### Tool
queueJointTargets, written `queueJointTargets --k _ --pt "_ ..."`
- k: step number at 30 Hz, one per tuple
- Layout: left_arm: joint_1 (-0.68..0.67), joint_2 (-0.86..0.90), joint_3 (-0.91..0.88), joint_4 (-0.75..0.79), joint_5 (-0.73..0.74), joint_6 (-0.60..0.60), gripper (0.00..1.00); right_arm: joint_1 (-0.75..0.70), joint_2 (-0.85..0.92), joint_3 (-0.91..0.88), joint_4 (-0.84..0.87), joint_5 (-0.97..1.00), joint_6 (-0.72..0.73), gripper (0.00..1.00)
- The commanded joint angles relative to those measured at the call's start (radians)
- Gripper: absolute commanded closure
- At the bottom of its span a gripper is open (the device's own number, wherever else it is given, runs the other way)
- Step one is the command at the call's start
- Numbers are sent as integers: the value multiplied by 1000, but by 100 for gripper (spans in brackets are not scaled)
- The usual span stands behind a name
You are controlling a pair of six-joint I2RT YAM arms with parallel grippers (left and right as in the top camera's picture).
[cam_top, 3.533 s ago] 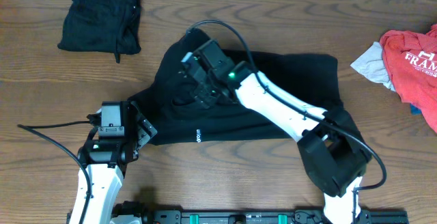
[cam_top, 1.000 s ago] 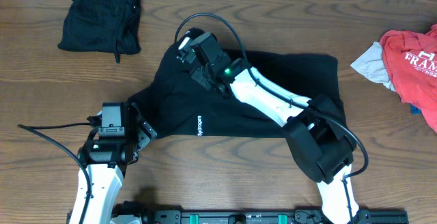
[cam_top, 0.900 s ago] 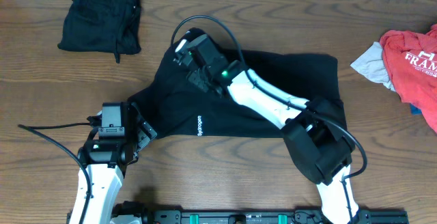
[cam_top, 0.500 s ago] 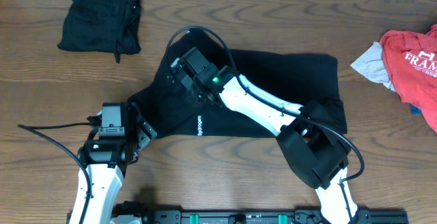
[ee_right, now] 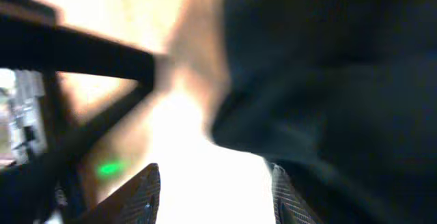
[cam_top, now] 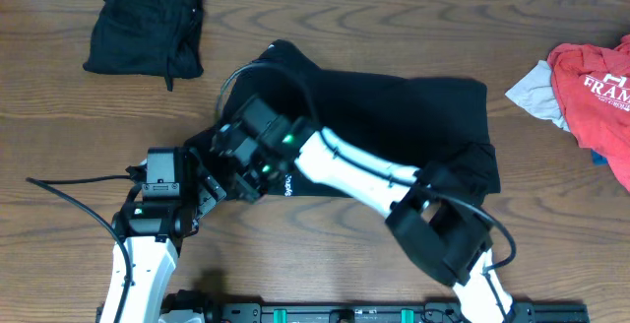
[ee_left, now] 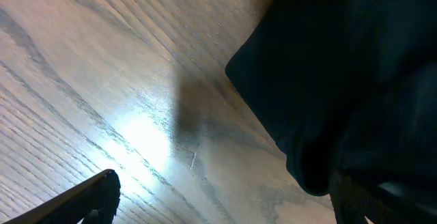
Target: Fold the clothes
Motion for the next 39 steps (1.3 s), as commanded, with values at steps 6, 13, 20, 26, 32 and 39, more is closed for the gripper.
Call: queueJointTargets --k 6,13,20,26,32,39 --pt "6 -8 14 -36 -14 11 2 50 26 18 28 63 91 53" --pt "15 -31 14 -40 -67 10 2 4 27 18 145 71 111 53" --pt "116 -132 14 -83 -252 -106 2 -19 55 18 174 71 130 57" --pt "219 -203 14 -98 -250 -117 2 -17 118 18 177 8 153 60" --pt "261 -211 14 -133 -250 -117 2 -15 160 18 145 -49 196 65" --pt "261 -210 14 -135 -250 -117 2 -13 130 34 149 -53 157 63"
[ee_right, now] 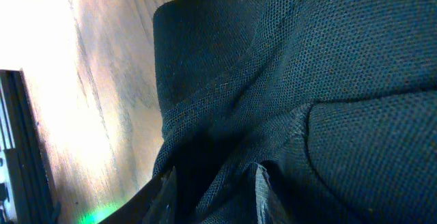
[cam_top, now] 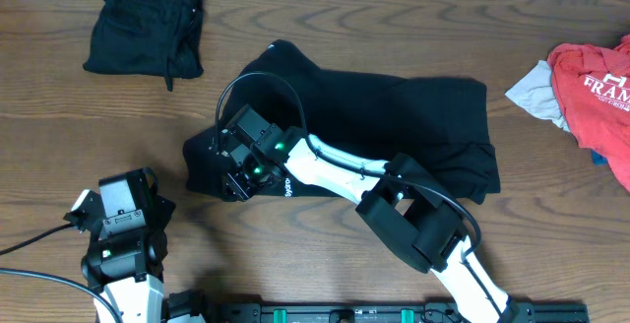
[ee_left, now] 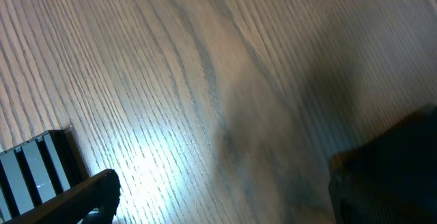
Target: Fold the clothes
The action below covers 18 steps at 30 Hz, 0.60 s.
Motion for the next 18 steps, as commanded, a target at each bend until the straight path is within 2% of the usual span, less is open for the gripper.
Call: queueJointTargets --k 1,6,10,13,16,18 --pt "6 -3 15 -3 -19 -9 2 10 -15 26 -3 -45 -10 62" --pt "6 -2 15 2 -19 -9 2 29 -39 46 -7 -207 -21 58" --pt "6 -2 15 4 -19 -9 2 29 -87 58 -10 -181 -29 56" --pt "6 -2 15 4 -16 -9 2 2 -175 62 -45 -44 -63 52" --pt "6 -2 15 4 42 -8 2 -52 -276 82 -144 234 -89 28" --pt "6 -2 15 11 123 20 2 -113 -346 93 -203 409 -89 16"
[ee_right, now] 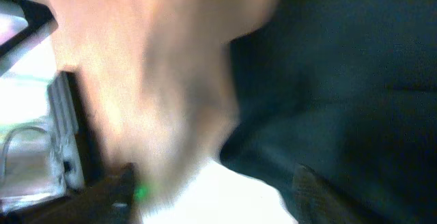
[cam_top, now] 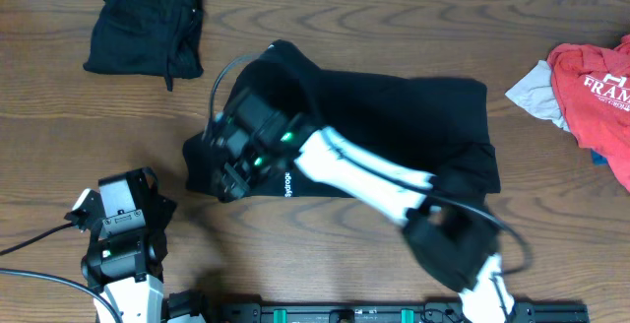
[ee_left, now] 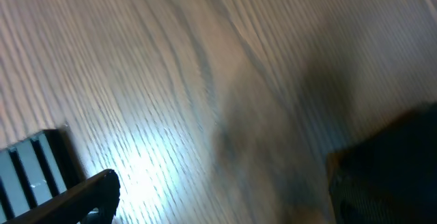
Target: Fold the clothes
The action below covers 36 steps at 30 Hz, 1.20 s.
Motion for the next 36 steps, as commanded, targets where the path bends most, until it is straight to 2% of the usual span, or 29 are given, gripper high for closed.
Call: queueJointTargets --k 1,3,6,10,12,16,20,23,29,36 --pt "6 -2 15 25 145 76 2 -132 -158 55 -48 363 -23 14" --pt "6 -2 15 64 248 180 2 -219 -209 57 -77 417 -26 10" --pt "6 -2 15 129 375 271 2 -409 -260 57 -108 418 -51 10" --pt "-6 3 15 233 580 384 2 -653 -254 57 -177 286 -52 10" --pt "-24 18 15 294 667 419 2 -767 -239 56 -220 187 -65 11" --pt "-83 100 15 447 717 417 2 -920 -205 53 -272 66 -102 12" --pt "-158 260 21 671 742 369 0 -985 -189 53 -325 48 -119 12" --pt "-206 427 79 759 738 369 1 -1008 -188 53 -358 50 -146 10" --pt "-238 749 351 698 738 425 1 -1020 -188 52 -439 87 -200 8" --pt "-257 945 607 662 738 517 2 -1021 -188 5 -503 135 -259 6"
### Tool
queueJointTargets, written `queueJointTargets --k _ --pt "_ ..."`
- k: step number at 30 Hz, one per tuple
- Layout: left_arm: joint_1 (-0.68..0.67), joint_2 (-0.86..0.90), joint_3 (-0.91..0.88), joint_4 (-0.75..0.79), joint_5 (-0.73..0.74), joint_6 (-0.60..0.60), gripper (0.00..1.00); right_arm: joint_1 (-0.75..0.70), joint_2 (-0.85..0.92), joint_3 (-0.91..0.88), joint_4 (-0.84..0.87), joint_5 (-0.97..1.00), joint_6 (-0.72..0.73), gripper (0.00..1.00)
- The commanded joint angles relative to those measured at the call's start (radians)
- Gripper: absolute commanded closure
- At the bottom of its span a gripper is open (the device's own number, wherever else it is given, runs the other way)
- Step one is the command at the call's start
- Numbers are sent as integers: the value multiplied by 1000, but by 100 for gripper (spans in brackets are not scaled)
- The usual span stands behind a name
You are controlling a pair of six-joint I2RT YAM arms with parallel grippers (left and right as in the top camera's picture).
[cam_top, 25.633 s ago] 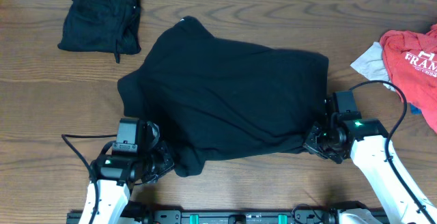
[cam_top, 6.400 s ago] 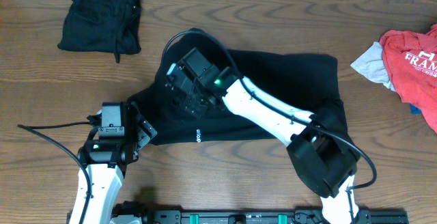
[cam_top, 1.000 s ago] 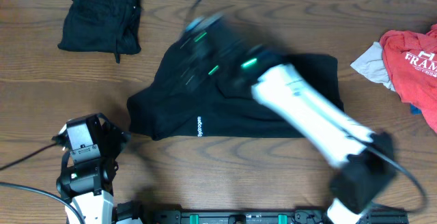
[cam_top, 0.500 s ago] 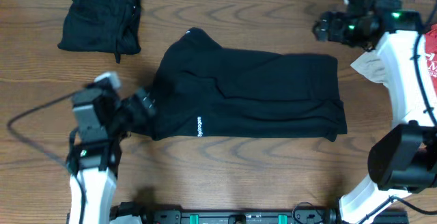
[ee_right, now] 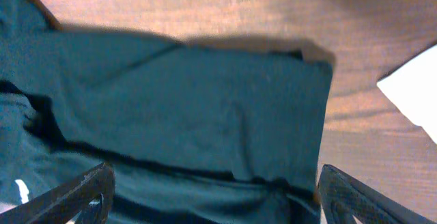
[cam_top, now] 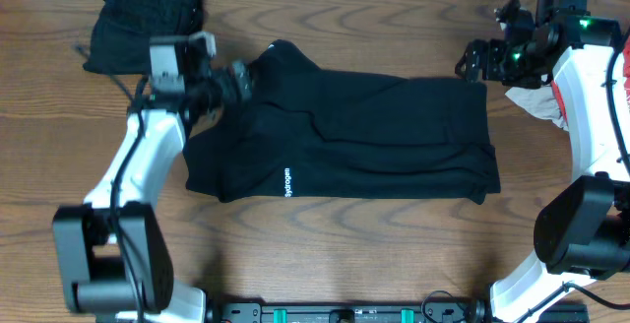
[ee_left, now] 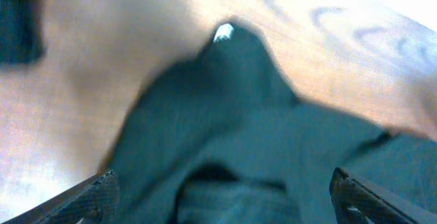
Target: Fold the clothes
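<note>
A black garment [cam_top: 345,136] lies spread flat on the wooden table, small white lettering near its front left edge. My left gripper [cam_top: 236,77] hovers at the garment's far left corner, open; in the left wrist view the blurred cloth [ee_left: 232,135] with a white tag [ee_left: 223,33] lies below the wide-apart fingers [ee_left: 95,197]. At the far right corner my right gripper [cam_top: 474,67] is open too. The right wrist view shows the garment [ee_right: 205,101] under its spread fingers [ee_right: 89,197], nothing between them.
A folded black garment [cam_top: 146,23] sits at the far left corner of the table. A red printed shirt [cam_top: 591,92] and a grey-white cloth [cam_top: 536,92] lie in a heap at the right edge, close behind the right arm.
My left gripper was over bare wood at the table's front left and is now at the garment's far left corner. My right gripper was at the garment's left edge and is now at its far right corner.
Both grippers were together at the garment's front left corner. Then the left was back at the table's front left while the right stayed low on that corner's fabric, then over the left edge. Now both hover open at the garment's two far corners.
</note>
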Motion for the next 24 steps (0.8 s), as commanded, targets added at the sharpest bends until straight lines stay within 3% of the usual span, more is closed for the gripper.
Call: queueJointTargets --k 1,9,17,24 --pt "-6 68 111 0 13 83 3 -8 5 -49 -8 18 -60 6" --pt "-30 244 257 41 9 194 8 -8 5 -230 124 3 -78 6" --pt "-36 373 274 200 -2 190 9 -8 5 -290 233 -34 -75 5" --pt "-52 475 305 240 -2 191 9 -8 5 -290 237 -34 -75 5"
